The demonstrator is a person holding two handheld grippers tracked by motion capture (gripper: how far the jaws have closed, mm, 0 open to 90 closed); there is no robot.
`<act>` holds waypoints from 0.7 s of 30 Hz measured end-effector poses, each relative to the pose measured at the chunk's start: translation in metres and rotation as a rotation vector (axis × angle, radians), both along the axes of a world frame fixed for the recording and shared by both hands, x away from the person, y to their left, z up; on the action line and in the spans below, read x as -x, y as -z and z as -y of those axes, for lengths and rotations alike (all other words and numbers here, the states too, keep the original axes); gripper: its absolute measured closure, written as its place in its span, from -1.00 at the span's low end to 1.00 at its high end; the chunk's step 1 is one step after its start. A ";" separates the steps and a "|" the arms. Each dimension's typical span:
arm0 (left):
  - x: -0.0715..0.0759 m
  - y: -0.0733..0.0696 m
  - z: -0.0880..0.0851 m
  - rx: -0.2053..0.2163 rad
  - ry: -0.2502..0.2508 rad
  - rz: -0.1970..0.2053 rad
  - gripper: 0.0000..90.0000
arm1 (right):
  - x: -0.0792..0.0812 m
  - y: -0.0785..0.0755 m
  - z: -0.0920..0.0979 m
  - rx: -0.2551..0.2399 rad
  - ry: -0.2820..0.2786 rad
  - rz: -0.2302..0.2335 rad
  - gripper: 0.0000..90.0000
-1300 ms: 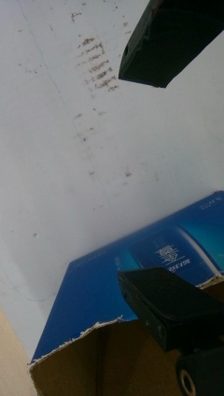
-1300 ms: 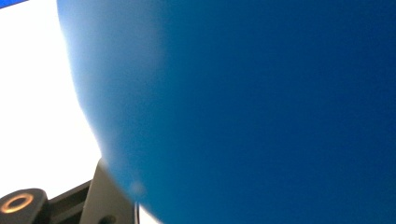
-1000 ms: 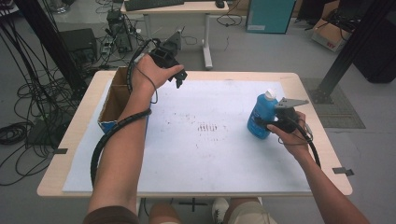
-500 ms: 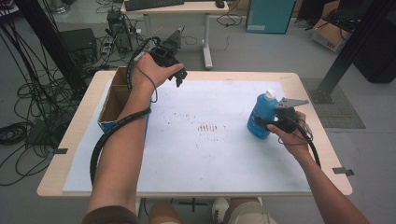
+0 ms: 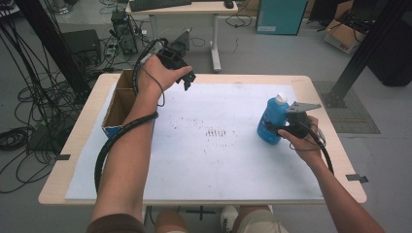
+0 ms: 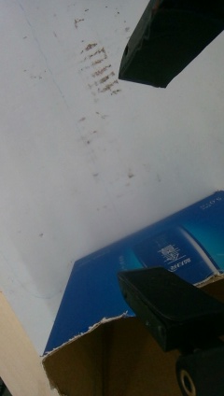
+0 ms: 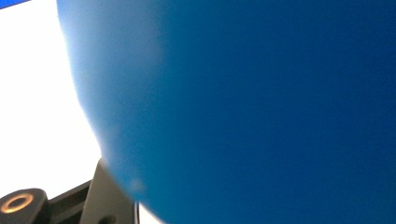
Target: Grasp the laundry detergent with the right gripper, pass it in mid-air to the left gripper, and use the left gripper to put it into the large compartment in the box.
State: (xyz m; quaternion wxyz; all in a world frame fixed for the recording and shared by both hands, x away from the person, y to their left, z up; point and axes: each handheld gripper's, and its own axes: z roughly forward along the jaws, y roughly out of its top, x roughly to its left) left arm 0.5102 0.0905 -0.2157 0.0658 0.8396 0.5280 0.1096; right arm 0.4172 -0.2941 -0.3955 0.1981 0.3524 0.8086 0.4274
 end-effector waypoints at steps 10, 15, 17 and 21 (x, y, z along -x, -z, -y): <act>-0.001 0.000 0.000 -0.007 0.003 -0.006 -0.88 | 0.000 0.000 0.000 0.002 -0.008 0.005 -0.01; -0.001 0.000 0.001 -0.003 0.004 -0.004 -0.88 | -0.001 0.000 0.000 0.003 -0.009 0.007 -0.01; -0.001 -0.001 0.001 -0.006 0.005 -0.001 -0.88 | -0.001 0.000 0.000 0.002 -0.009 0.006 -0.01; -0.001 -0.001 0.002 -0.009 0.009 -0.002 -0.88 | 0.000 0.000 0.001 0.003 -0.012 0.000 -0.01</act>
